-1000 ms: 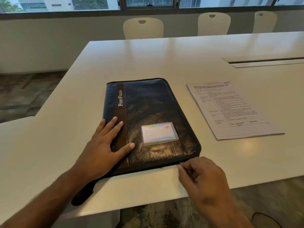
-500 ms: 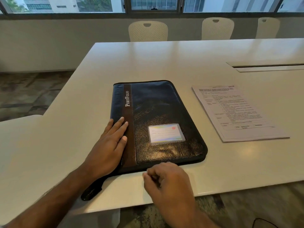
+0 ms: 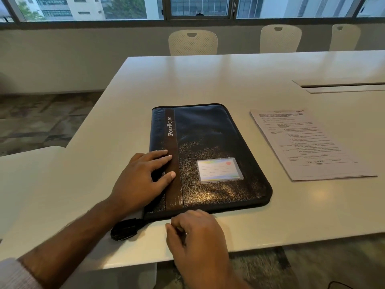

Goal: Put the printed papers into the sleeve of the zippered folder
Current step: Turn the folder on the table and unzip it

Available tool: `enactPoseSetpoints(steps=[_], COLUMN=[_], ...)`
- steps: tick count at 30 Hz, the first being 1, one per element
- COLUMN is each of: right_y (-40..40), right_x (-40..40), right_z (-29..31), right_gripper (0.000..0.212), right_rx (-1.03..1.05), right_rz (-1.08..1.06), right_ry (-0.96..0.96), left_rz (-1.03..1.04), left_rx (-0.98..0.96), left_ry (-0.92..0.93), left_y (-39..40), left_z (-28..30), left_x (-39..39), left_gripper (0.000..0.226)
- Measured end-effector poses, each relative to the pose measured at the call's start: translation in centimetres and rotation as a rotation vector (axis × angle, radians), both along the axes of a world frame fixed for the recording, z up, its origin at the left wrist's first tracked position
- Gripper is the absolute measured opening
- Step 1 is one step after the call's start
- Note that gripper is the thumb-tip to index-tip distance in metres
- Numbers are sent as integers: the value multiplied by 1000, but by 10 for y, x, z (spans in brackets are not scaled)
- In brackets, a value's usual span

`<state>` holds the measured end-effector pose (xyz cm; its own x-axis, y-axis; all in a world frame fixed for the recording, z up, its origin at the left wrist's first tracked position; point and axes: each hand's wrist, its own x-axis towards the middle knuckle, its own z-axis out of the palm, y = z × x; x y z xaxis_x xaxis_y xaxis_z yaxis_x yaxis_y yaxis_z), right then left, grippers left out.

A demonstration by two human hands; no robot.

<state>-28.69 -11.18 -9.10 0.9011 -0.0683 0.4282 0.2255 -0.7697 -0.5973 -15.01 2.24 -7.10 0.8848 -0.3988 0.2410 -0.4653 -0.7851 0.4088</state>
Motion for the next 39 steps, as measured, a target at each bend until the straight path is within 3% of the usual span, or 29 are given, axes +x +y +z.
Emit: enactPoseSetpoints(steps=[21, 28, 39], right_y=[15, 16, 2], right_x=[1, 3, 4], right_z=[7, 7, 19], right_gripper=[15, 14, 24], right_rx=[-37, -31, -33], right_rz=[105, 136, 283], right_ry=[29, 32, 125], left_rz=[56, 55, 26], left_rx=[-29, -45, -52], left_ry=[-62, -66, -11], left_y=[-6, -7, -4], left_z=[-10, -11, -9], left_x=[-3, -4, -2], left_gripper=[59, 49, 62])
